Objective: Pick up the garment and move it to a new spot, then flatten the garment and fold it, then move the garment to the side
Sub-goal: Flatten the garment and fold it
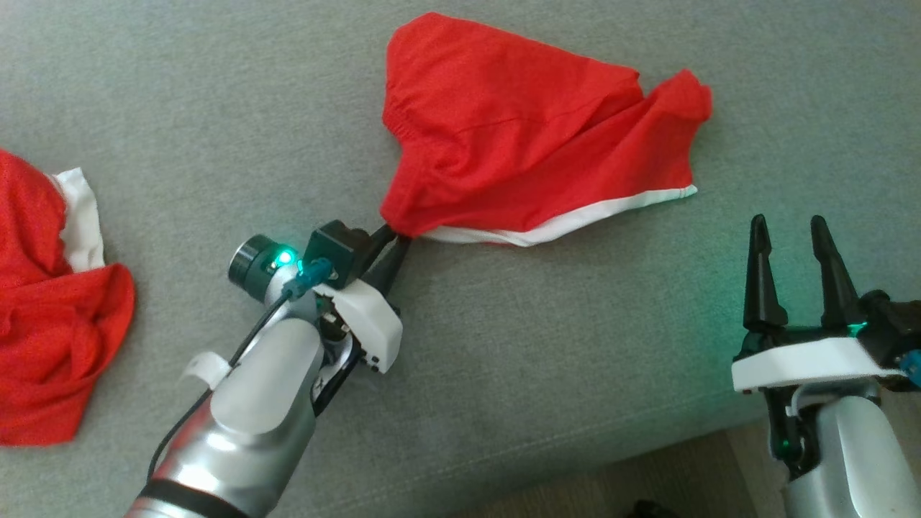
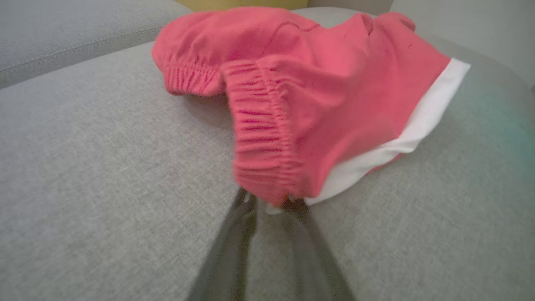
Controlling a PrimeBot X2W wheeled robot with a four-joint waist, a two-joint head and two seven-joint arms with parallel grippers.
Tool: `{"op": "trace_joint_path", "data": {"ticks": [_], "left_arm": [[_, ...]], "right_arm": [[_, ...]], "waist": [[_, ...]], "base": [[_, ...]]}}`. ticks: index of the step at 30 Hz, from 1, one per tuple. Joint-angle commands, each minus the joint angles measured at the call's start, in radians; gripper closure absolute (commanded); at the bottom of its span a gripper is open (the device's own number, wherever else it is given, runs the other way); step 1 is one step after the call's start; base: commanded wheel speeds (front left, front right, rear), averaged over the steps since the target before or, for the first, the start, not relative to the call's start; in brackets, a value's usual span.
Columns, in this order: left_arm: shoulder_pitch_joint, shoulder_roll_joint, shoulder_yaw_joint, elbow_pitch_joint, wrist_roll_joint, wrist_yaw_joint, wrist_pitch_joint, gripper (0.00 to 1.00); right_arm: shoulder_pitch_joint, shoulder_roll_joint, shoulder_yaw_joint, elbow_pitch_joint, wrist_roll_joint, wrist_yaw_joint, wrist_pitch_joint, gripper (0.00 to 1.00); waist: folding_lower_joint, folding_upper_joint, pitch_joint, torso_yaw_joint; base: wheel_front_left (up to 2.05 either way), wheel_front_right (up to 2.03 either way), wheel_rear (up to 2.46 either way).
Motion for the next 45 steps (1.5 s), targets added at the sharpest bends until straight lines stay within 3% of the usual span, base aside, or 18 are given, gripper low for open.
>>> {"op": "trace_joint_path", "data": {"ticks": [1, 10, 23, 32, 33, 34, 40, 45], "left_arm": [[-0.039, 0.019, 0.030, -0.052, -0.009, -0.006, -0.012, 1.00], [0.006, 0.023, 0.069, -0.163, -0.008, 0.004, -0.012, 1.00], [0.054, 0.015, 0.088, -0.247, 0.008, 0.008, -0.012, 1.00], [0.052, 0.011, 0.092, -0.264, 0.014, 0.006, -0.012, 1.00], [0.051, 0.011, 0.093, -0.264, 0.015, 0.006, -0.012, 1.00], [0.050, 0.011, 0.094, -0.263, 0.015, 0.006, -0.012, 1.00], [0.054, 0.014, 0.108, -0.254, 0.015, 0.011, -0.012, 1.00], [0.063, 0.015, 0.133, -0.266, 0.003, 0.018, -0.012, 1.00]], "right_arm": [[-0.025, -0.006, 0.010, -0.016, -0.005, 0.004, 0.002, 0.00], [-0.083, -0.006, 0.000, 0.083, 0.018, 0.004, 0.042, 0.00], [-0.249, -0.006, 0.008, 0.397, 0.046, 0.004, 0.050, 0.00], [-0.326, -0.006, 0.054, 0.547, 0.061, 0.004, 0.033, 0.00], [-0.331, -0.006, 0.063, 0.560, 0.065, 0.004, 0.034, 0.35], [-0.336, -0.006, 0.072, 0.571, 0.070, 0.004, 0.034, 1.00], [-0.345, -0.006, 0.125, 0.578, 0.109, 0.004, 0.006, 1.00], [-0.330, -0.006, 0.168, 0.473, 0.174, 0.004, -0.023, 1.00]], "waist": [[-0.0001, 0.0000, -0.001, 0.011], [-0.0001, 0.0000, -0.015, 0.066], [-0.0001, 0.0000, -0.026, 0.111], [-0.0001, 0.0000, -0.016, 0.120], [-0.0001, 0.0000, -0.015, 0.121], [-0.0001, 0.0000, -0.014, 0.122], [-0.0001, 0.0000, -0.034, 0.127], [-0.0001, 0.0000, -0.080, 0.129]], "base": [[0.00, 0.00, 0.00], [0.00, 0.00, 0.00], [0.00, 0.00, 0.00], [0.00, 0.00, 0.00], [0.00, 0.00, 0.00], [0.00, 0.00, 0.00], [0.00, 0.00, 0.00], [0.00, 0.00, 0.00]]}}
